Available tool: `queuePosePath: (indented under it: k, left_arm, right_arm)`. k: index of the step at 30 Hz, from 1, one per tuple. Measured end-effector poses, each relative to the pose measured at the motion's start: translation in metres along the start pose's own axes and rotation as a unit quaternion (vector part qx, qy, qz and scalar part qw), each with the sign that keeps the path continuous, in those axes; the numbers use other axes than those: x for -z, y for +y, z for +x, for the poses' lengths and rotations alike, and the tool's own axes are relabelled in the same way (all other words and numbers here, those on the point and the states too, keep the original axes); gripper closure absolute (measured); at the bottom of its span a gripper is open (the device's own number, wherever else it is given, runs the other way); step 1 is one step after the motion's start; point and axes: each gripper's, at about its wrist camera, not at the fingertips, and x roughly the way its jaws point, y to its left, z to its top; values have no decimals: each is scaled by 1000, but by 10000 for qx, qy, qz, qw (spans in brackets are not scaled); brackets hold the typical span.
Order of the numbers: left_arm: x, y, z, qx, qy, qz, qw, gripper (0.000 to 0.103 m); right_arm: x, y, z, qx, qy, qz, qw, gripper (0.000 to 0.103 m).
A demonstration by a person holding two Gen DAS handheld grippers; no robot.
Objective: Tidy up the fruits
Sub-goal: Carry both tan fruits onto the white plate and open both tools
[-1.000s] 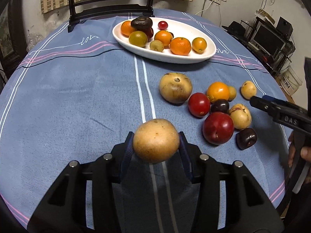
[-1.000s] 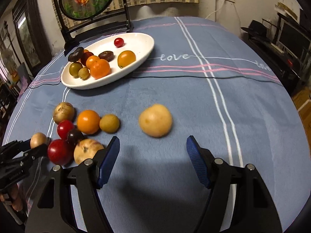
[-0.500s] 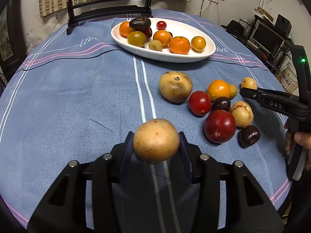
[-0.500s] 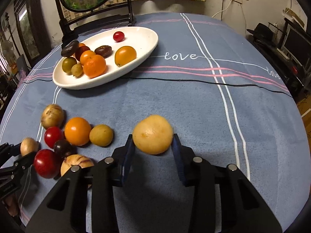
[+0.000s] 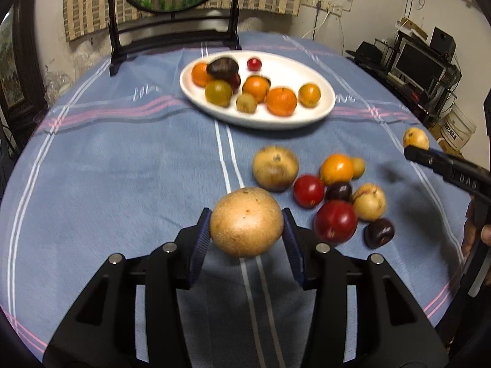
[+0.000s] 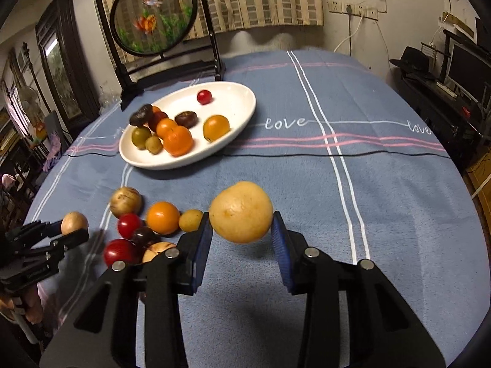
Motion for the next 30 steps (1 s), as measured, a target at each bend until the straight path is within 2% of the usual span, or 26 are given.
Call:
queuePosePath:
  k: [8,10,14,17,21,25,30]
  left_arm:
    - [-36,-12,-7,100,-212,147,9996,57]
    - [-51,-16,-5,210,-266,167,9993,57]
    - [-80,-25,5,139,-430,299,9985,57]
    - [-106,-25,24,213,-399,204,9988,57]
    - [-135,-19,53,44,-322,29,9995,57]
    - [-158,-14,79,35,-170,-33,9998,57]
    - [-172,-15,104,-68,-38,7,10000,57]
  right_arm:
    - [-8,8,-7,-236,-134,-82,9996,64]
    - [-14,10,-5,-317,-146,-78,9994,64]
    - [-30,20,2,-493,-218,-157,9984,64]
    - [-50,28,17,-706,-183,-172,9972,64]
    - [-84,42,51,-916,-63,-228,9955,64]
    - [-106,48,82,-783,43,-301,9965,64]
    - [-114,47,107,-626,145,-358,9973,64]
